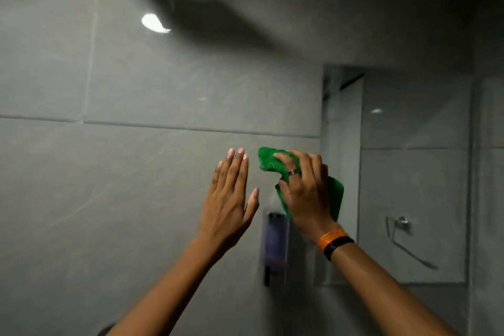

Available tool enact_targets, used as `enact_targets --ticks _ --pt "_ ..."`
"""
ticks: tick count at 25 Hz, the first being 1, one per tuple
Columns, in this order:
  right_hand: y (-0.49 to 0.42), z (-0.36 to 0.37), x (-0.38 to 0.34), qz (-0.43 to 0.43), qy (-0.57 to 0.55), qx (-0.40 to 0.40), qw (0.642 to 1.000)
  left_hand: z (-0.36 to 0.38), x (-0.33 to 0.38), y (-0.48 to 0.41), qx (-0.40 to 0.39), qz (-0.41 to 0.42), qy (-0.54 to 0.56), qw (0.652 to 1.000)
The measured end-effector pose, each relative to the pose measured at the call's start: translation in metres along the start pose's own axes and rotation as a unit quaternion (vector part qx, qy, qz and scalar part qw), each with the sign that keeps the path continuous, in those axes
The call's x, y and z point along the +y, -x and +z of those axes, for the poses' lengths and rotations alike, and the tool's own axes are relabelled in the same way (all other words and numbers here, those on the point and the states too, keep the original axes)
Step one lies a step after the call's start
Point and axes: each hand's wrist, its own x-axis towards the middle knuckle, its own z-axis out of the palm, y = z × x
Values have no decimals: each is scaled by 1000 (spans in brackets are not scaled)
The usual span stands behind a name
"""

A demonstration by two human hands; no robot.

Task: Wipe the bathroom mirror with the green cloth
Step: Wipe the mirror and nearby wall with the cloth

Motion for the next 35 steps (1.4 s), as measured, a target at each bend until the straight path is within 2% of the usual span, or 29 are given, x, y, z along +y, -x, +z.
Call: enact_targets --ticks 2,6,10,11,14,16,18,22,26,35 --pt "-20 2 22 -18 36 27 999 15 8 -29 19 20 16 999" --pt "-73 4 65 -20 82 32 996 35 19 -80 50 50 37 997" --pt "-163 10 117 17 101 192 976 63 15 -140 75 81 49 993" --pt "-179 14 128 28 114 176 977 69 13 -149 82 83 53 992" --pt "-188 49 158 42 127 -32 990 91 9 -171 83 100 44 991" --pt "-170 82 174 61 96 -98 989 106 8 -176 77 105 34 991" --pt "-153 104 183 75 99 -95 988 119 10 -180 57 118 23 991" --pt "-153 117 197 41 95 -24 994 139 14 -194 50 116 19 992" --pt "-170 112 221 11 86 -26 996 147 24 -209 72 128 2 989" --pt "-187 100 269 15 80 5 997 157 42 -241 93 122 -74 985"
